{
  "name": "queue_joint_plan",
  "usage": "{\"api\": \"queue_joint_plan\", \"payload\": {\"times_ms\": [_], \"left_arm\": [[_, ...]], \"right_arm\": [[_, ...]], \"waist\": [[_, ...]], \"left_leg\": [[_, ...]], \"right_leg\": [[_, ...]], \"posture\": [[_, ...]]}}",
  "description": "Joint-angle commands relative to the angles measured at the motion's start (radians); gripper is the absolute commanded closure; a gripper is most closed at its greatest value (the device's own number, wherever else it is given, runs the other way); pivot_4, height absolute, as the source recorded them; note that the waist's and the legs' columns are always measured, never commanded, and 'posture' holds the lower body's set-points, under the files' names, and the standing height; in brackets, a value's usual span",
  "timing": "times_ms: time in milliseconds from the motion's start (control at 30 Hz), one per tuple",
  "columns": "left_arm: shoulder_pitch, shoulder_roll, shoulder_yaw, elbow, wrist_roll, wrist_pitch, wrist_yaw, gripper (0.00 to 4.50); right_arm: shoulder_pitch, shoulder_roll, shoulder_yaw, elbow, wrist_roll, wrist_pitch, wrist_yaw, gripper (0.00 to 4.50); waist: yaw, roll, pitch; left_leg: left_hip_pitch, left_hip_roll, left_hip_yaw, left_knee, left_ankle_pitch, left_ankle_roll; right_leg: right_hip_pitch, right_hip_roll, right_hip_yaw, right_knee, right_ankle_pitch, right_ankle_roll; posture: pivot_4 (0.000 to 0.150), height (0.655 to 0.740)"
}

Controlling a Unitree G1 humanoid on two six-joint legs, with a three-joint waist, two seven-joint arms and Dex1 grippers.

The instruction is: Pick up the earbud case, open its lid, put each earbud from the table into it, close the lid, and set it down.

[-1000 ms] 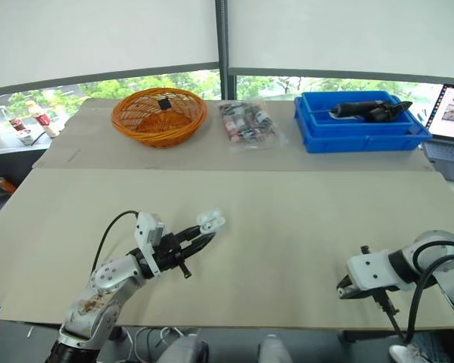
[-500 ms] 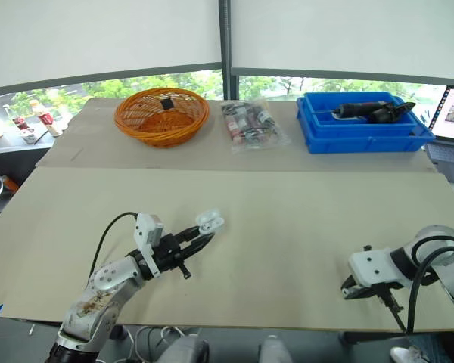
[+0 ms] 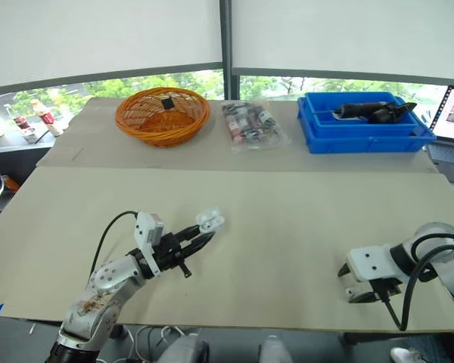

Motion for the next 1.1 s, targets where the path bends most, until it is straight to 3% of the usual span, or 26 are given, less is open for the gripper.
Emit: {"api": "queue_joint_plan", "payload": {"times_ms": [33, 167, 300, 500, 1067, 1100], "left_arm": [[-0.002, -0.004, 0.006, -0.025, -0.012, -0.013, -0.001, 3.89], [0.006, -0.009, -0.003, -0.023, -0.01, -0.015, -0.001, 3.89], [0.001, -0.02, -0.016, -0.02, -0.006, -0.014, 0.001, 3.89], [-0.003, -0.025, -0.021, -0.017, -0.004, -0.014, 0.003, 3.89], [0.007, -0.027, -0.022, -0.023, -0.004, -0.017, 0.014, 3.89], [0.005, -0.027, -0.022, -0.022, -0.004, -0.017, 0.014, 3.89]], "right_arm": [[0.019, -0.072, -0.107, -0.157, 0.06, 0.115, -0.022, 1.44], [0.106, -0.125, -0.156, -0.352, 0.044, 0.279, -0.075, 1.44], [0.138, -0.161, -0.118, -0.422, -0.104, 0.317, -0.136, 1.44], [0.099, -0.15, -0.026, -0.399, -0.246, 0.332, -0.168, 1.44], [0.056, -0.095, 0.042, -0.375, -0.25, 0.357, -0.119, 1.44], [0.055, -0.094, 0.046, -0.373, -0.251, 0.356, -0.117, 1.69]], "waist": [[0.0, 0.003, 0.0], [0.001, 0.003, 0.0], [0.003, 0.003, 0.0], [0.0, 0.003, 0.0], [-0.002, 0.002, 0.0], [-0.002, 0.002, 0.0]], "left_leg": [[-0.001, 0.0, -0.001, 0.0, 0.0, 0.0], [0.0, 0.0, 0.0, 0.0, 0.0, 0.0], [-0.001, 0.0, 0.0, 0.0, 0.0, 0.0], [-0.001, 0.0, 0.002, 0.0, 0.0, 0.0], [-0.001, 0.0, 0.002, 0.0, 0.0, 0.0], [-0.001, 0.0, 0.002, 0.0, 0.0, 0.0]], "right_leg": [[-0.001, 0.0, 0.0, 0.0, 0.0, 0.0], [0.0, 0.0, 0.0, 0.0, 0.0, 0.0], [0.0, 0.0, 0.0, 0.0, 0.0, 0.0], [-0.001, 0.0, 0.0, 0.0, 0.0, 0.0], [-0.001, 0.0, -0.001, 0.0, 0.0, 0.0], [-0.001, 0.0, -0.001, 0.0, 0.0, 0.0]], "posture": [[0.15, 0.74], [0.15, 0.74], [0.15, 0.74], [0.15, 0.74], [0.15, 0.74], [0.15, 0.74]]}}
